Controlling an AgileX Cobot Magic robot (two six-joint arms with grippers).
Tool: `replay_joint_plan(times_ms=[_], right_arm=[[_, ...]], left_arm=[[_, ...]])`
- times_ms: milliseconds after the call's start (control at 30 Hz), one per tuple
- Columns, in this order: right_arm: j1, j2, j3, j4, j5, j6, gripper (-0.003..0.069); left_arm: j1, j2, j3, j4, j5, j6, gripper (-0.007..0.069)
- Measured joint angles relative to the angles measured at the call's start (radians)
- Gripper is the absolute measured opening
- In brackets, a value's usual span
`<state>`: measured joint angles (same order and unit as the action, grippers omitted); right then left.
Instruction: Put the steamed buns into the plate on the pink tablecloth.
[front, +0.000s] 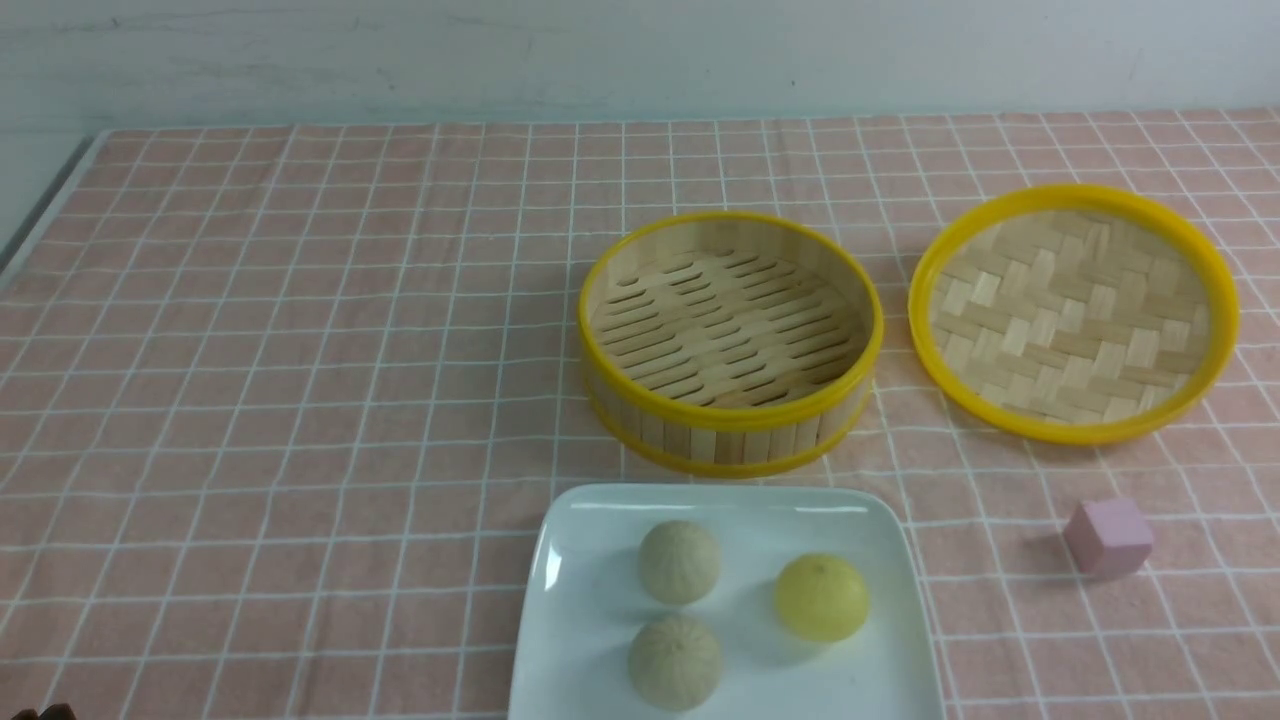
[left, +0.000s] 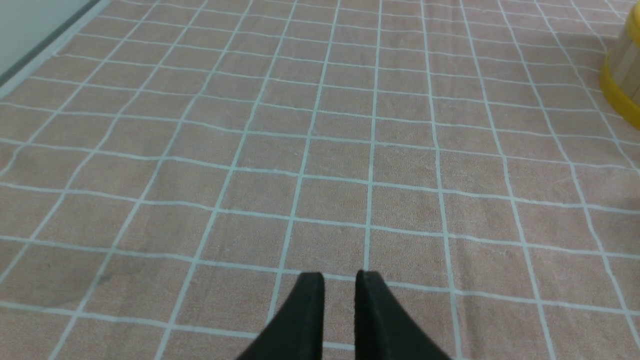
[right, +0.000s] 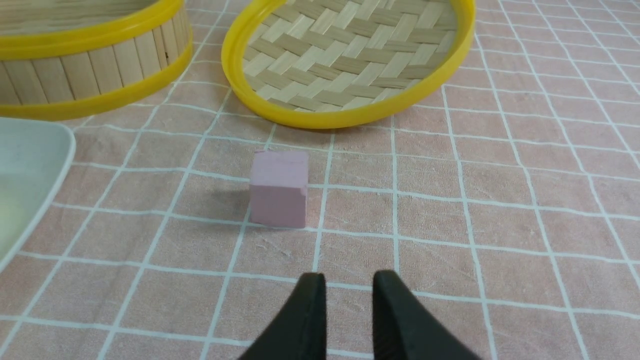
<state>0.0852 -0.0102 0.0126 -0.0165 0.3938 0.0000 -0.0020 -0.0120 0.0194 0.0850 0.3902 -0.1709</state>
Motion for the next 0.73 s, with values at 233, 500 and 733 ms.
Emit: replay_joint_plan(times_ms=[233,500,733], right_arm=[[0.0,0.0,0.0,0.0,0.0,0.0,0.0176],[0.0,0.0,0.0,0.0,0.0,0.0,0.0184],[0.0,0.0,0.0,0.0,0.0,0.0,0.0194]], left_arm=[[0.0,0.0,0.0,0.0,0.0,0.0,0.013],[0.0,0.0,0.0,0.0,0.0,0.0,0.0134],[0.0,0.0,0.0,0.0,0.0,-0.001,0.0139]])
